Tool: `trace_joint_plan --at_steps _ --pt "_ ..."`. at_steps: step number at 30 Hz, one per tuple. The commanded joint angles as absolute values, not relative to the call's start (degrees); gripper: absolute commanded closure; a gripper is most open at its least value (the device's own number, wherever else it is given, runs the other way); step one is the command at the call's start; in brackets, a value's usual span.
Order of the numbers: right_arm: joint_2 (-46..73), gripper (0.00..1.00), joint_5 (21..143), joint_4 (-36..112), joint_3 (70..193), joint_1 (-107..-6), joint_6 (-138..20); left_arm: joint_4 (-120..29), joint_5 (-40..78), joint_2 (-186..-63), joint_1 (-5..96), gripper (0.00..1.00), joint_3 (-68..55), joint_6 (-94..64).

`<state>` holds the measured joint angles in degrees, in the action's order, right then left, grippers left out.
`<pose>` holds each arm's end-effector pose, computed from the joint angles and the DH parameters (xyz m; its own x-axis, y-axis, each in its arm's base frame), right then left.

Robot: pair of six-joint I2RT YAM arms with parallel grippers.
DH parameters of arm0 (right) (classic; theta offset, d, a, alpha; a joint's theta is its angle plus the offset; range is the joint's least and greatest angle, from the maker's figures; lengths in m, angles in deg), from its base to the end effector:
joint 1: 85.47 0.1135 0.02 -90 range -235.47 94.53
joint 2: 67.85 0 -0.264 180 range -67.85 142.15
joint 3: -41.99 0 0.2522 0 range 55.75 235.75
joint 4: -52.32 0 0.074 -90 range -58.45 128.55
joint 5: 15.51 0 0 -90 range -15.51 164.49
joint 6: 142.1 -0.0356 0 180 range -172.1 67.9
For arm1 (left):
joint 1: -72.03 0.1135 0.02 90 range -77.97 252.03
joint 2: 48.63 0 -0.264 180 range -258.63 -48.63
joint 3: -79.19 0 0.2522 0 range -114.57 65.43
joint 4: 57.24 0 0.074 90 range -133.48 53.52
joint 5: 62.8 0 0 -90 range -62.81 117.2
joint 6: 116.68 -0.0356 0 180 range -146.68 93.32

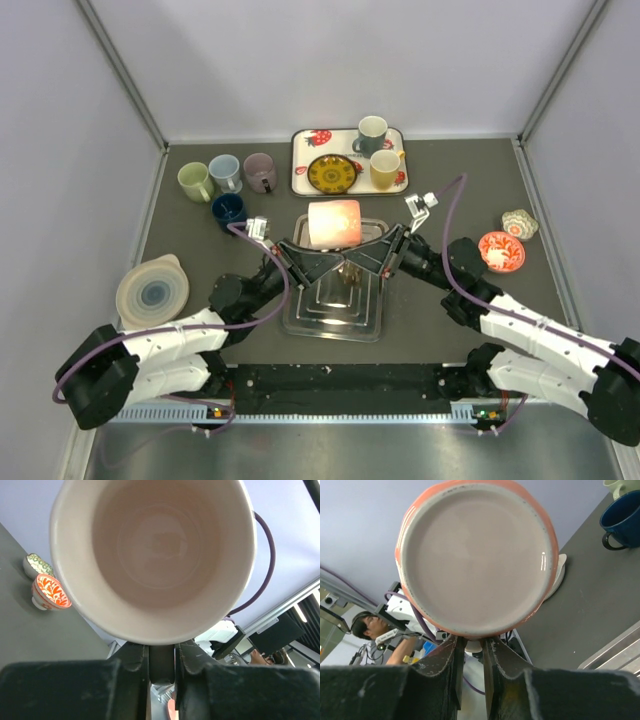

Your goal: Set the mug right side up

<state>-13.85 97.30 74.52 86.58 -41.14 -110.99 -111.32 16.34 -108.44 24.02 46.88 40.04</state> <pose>0.1462 0.1621 0.3095 -0.7012 0.4183 -0.5773 -0.6081 0.0717 0.7906 0.1344 -0.1594 0.2740 -0.6558 -0.6199 -0.4309 0.6080 -0.0953 -0.7882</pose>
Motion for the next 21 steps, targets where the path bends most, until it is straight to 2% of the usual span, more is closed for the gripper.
trace_joint_plan --at_steps 1,6,9,10,11,12,21 --pt "-15.1 1.0 101.2 76.3 87.1 -39.9 -109.6 -120.2 18.0 -107.9 25.0 1.0 45.8 39.8" --pt "-16.2 1.0 100.9 69.7 88.7 -39.9 -106.4 -114.3 16.9 -106.1 25.1 1.0 44.7 38.7" --pt "-17.4 0.85 101.2 63.5 90.5 -39.9 -102.7 -106.0 17.5 -102.2 25.1 1.0 43.5 34.6" --pt "-17.8 0.85 101.0 62.6 90.9 -39.9 -101.9 -104.3 18.7 -100.1 25.2 1.0 43.5 32.8" --pt "-18.3 0.87 100.8 61.8 91.2 -39.9 -100.5 -102.3 19.1 -99.1 25.1 1.0 43.7 32.0" --pt "-19.1 0.99 100.4 60.5 91.3 -39.9 -99.8 -101.2 20.3 -98.1 25.1 1.0 43.8 31.3" --pt "-19.1 1.0 100.2 64.4 90.6 -39.9 -101.4 -97.4 19.6 -95.6 25.2 1.0 44.3 30.0"
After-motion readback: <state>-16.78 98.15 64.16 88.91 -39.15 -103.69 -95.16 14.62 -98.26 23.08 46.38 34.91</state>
